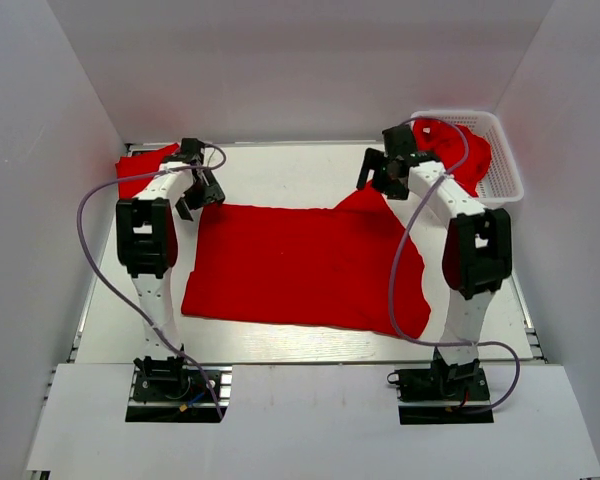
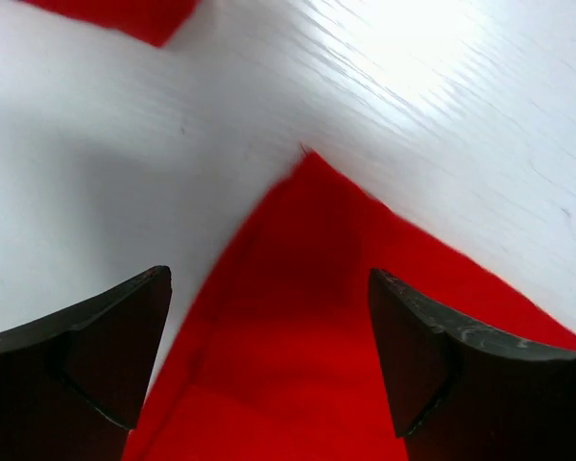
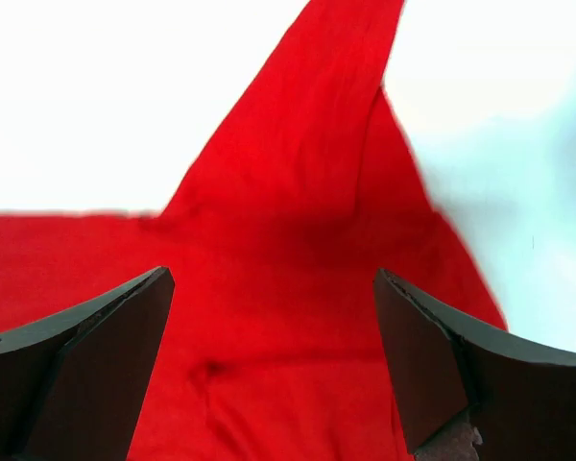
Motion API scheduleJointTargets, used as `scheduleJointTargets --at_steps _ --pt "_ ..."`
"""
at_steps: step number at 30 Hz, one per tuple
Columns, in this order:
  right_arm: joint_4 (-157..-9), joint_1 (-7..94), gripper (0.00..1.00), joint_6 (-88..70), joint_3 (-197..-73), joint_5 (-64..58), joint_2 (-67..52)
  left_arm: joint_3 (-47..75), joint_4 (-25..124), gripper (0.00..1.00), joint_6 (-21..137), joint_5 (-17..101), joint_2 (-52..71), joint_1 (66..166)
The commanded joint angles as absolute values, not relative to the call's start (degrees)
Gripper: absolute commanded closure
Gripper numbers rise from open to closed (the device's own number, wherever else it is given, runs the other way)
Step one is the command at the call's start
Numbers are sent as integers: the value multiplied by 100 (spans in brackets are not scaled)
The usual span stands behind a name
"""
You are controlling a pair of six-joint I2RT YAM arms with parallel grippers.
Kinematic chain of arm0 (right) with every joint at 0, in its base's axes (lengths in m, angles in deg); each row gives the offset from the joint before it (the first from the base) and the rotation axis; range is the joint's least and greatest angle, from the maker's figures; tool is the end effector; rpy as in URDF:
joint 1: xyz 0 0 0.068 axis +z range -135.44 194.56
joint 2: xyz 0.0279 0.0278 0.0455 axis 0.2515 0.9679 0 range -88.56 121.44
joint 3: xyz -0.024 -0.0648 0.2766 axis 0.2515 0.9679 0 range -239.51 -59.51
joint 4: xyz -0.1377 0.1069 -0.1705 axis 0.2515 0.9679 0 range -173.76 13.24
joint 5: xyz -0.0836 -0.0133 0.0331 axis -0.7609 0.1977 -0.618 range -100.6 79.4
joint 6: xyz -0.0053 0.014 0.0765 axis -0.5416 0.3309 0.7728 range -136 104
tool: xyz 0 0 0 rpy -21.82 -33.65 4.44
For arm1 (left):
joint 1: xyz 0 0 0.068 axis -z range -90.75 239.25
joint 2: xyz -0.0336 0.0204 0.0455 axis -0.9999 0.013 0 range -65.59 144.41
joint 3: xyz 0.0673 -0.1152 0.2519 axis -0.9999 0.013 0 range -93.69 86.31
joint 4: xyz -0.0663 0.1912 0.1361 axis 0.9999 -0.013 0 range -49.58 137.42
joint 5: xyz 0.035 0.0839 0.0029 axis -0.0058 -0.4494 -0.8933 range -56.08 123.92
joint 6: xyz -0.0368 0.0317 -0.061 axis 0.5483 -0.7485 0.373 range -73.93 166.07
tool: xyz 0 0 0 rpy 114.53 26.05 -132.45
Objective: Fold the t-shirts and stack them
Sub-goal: Grap the side of the flattened tshirt furthest away from the robot with both arms
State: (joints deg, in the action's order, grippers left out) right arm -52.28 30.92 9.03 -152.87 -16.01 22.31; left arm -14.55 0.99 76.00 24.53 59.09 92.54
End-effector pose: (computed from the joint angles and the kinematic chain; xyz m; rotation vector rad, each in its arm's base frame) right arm 0.4281 0.1192 0.2554 0.2270 2.4216 0.2139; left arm 0.4556 -0.0153 0.1729 -0.6754 2.6808 0.0800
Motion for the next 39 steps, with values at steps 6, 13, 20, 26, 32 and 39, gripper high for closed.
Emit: scheduleJointTargets --at_steps 6,13,20,26,32,39 --pt "-5326 2696 10 764 -16303 -1167 3193 -2056 497 12 7200 2293 6219 9145" --pt "-5431 2582 10 650 -16586 -1113 3528 -2451 418 21 7200 2047 6747 9145" --pt "-5467 2494 10 729 -16621 -1227 3624 -1706 787 50 7200 2731 6564 9145" --pt "-5554 2485 10 834 -16586 -1526 3625 -1038 1042 85 7314 3110 6334 9198" --pt "-5765 2502 10 773 -16647 -1351 3783 -1090 1191 100 7314 3032 6282 9198" --pt "-6038 2502 10 975 -16998 -1324 4222 -1090 1385 100 7314 2908 6088 9251"
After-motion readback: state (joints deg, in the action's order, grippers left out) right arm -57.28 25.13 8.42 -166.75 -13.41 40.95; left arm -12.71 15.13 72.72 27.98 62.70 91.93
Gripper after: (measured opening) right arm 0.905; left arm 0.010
